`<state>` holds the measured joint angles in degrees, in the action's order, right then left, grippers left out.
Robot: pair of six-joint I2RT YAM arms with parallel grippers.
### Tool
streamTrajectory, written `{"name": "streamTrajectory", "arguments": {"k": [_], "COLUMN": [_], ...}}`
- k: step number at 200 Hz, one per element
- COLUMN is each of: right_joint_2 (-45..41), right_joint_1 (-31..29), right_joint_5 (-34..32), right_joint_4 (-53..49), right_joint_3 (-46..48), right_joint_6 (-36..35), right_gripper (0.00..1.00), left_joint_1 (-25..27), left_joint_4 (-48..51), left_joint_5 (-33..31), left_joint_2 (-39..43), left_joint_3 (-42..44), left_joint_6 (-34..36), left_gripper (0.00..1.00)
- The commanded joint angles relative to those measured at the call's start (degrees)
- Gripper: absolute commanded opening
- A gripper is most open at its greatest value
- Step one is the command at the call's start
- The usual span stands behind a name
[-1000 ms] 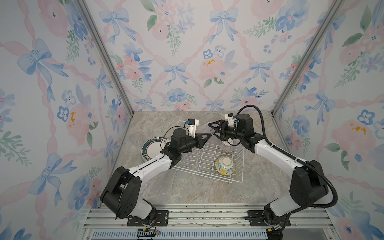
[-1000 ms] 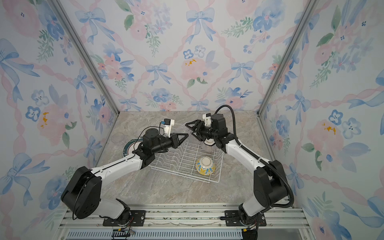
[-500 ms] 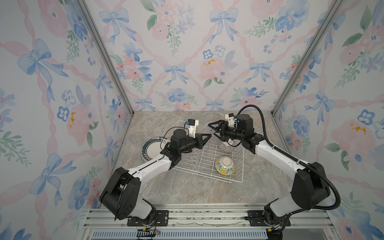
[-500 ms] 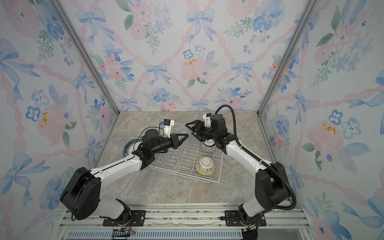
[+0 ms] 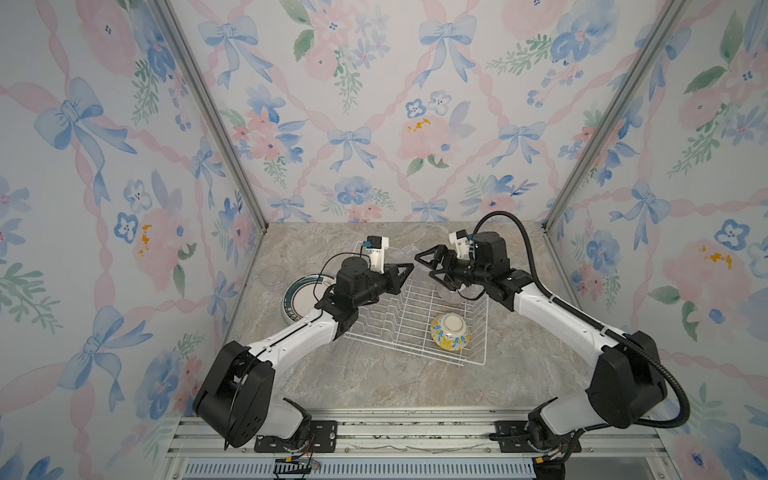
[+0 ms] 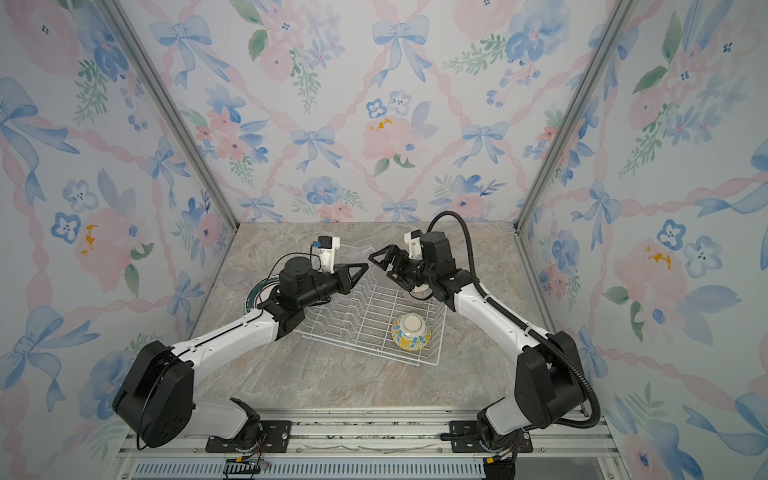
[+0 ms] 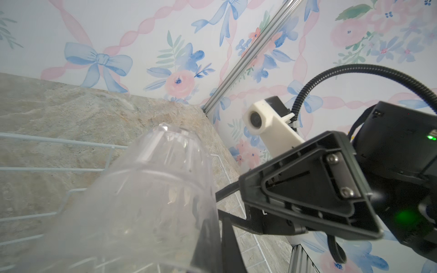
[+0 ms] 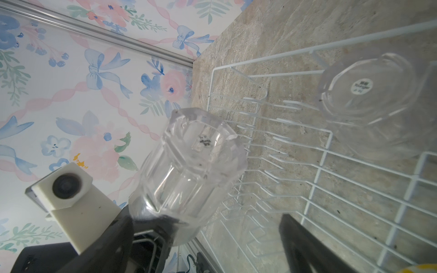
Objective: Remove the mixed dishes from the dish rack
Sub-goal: 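Grasp the clear cup with the left gripper and release the right, then carry the clear cup with the left gripper to the table beside the plates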
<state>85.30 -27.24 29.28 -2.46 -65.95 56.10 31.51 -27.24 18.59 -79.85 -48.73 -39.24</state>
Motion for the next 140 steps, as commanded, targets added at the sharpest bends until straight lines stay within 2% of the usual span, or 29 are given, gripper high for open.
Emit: {"name": "streamTrajectory", "arguments": {"k": [1, 35, 81, 101, 140], "right_joint_2": [-2.8, -6.2, -9.0, -9.4, -9.6], "right_joint_1": [0.7, 1.2, 3.1, 3.9, 5.9], "right_joint_5": [-1.4, -5.5, -10.1, -10.7, -9.7], "right_joint_4": [-3.2, -9.8, -17.7, -18.6, -17.3], "right_joint_3": [0.8, 0.8, 0.0, 0.2, 1.8], "right_joint_6": [-3.3, -9.1, -16.0, -17.7, -19.4], "right_gripper": [1.00, 1.00, 0.99, 0.99, 0.98], "left_joint_1": [-1.1, -3.0, -5.3, -10.6, -24.1], "left_joint_4": [2.0, 13.1, 36.1, 42.4, 53.0], "left_joint_5": [-2.9, -9.5, -28.9, -31.8, -31.3], "left_joint_2": [3.2, 7.4, 16.9, 20.1, 22.9], "left_joint_3": [0.5, -0.4, -3.3, -3.0, -4.2], "left_joint_6": [2.4, 4.4, 9.6, 8.7, 7.6], "left_gripper": [0.00, 0.00, 0.00, 0.00, 0.00]}}
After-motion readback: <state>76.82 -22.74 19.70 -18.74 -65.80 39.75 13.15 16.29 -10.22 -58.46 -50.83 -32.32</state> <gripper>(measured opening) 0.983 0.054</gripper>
